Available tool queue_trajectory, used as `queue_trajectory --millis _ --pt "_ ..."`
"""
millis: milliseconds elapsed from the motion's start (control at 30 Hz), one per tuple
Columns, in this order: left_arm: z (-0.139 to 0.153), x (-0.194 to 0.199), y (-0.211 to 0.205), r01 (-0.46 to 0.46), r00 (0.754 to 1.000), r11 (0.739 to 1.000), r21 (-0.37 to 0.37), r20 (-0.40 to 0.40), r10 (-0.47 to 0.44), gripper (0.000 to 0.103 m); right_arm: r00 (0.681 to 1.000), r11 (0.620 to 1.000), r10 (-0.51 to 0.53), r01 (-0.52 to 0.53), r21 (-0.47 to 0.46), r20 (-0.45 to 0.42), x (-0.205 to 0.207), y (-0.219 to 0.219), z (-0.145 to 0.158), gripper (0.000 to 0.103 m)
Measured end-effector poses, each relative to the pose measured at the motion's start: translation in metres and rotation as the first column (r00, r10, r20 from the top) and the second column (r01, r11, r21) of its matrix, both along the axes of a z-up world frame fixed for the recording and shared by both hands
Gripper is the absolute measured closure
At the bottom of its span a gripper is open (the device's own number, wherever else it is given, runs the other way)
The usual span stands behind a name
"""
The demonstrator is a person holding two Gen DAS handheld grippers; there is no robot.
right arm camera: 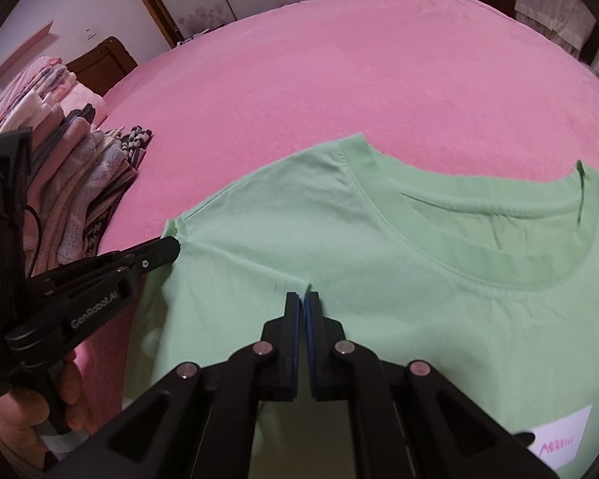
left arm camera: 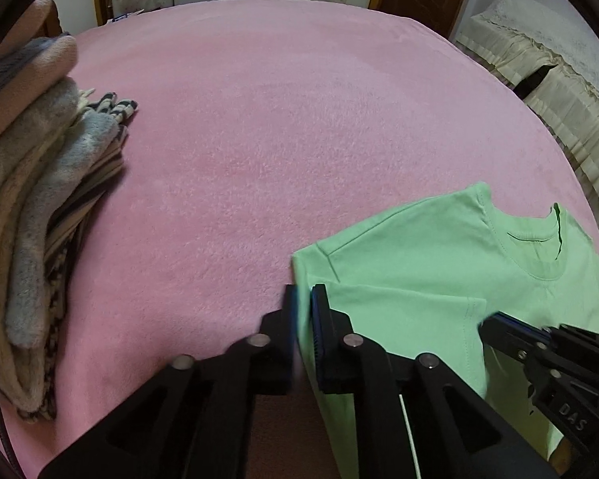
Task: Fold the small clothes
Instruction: 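Open the left tool, release the folded side and withdraw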
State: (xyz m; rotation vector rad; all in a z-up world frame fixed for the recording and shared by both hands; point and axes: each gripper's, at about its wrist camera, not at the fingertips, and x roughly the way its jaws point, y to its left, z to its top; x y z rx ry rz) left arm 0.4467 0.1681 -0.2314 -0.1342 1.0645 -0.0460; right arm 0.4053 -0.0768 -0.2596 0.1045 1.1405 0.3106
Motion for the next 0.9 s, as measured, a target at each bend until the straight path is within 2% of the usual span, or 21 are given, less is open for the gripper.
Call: queue_trajectory --millis 67,133,200,267,433,533,633,833,900 --pt "0.008 -0.007 -0.004 -0.015 1.000 0.999 0.042 -0.005 0.015 0.070 1.000 1.000 0.003 -0.003 0.005 0.013 -0.011 -0.005 0.009 0.091" --pt "0.020 -0.027 -0.008 -0.006 1.000 0.997 0.079 0.012 0.005 0.063 0.998 1.000 0.029 -0.029 0.000 0.053 -0.032 -0.009 0.022 0.087" --pt "0.030 -0.057 -0.015 0.031 0.999 0.996 0.086 0.025 -0.033 0.062 0.995 0.999 0.049 -0.048 -0.007 0.082 -0.054 -0.012 0.031 0.086" --pt "0.031 -0.083 -0.023 0.045 0.999 0.996 0.081 0.003 -0.046 0.062 0.993 0.997 0.069 -0.071 0.013 0.091 -0.078 -0.015 0.037 0.086" --pt "0.023 -0.141 -0.025 0.026 0.997 0.999 -0.026 -0.066 -0.028 0.062 0.994 0.993 0.089 -0.094 0.072 0.061 -0.123 -0.015 0.037 0.086" --pt "0.022 -0.168 -0.028 0.007 0.999 0.999 -0.031 -0.050 -0.008 0.063 0.993 0.990 0.103 -0.107 0.092 0.055 -0.138 -0.011 0.036 0.086" --pt "0.017 -0.173 -0.029 -0.003 0.999 0.998 -0.059 -0.047 0.001 0.063 0.993 0.988 0.113 -0.117 0.101 0.045 -0.144 -0.007 0.035 0.086" --pt "0.014 -0.180 -0.028 -0.038 0.998 0.981 -0.189 -0.047 0.029 0.063 0.996 0.984 0.084 -0.083 0.155 0.003 -0.144 -0.009 0.029 0.086" --pt "0.014 -0.181 -0.029 -0.035 0.999 0.982 -0.183 -0.037 0.029 0.069 0.997 0.983 0.082 -0.081 0.164 0.003 -0.144 -0.010 0.029 0.086"
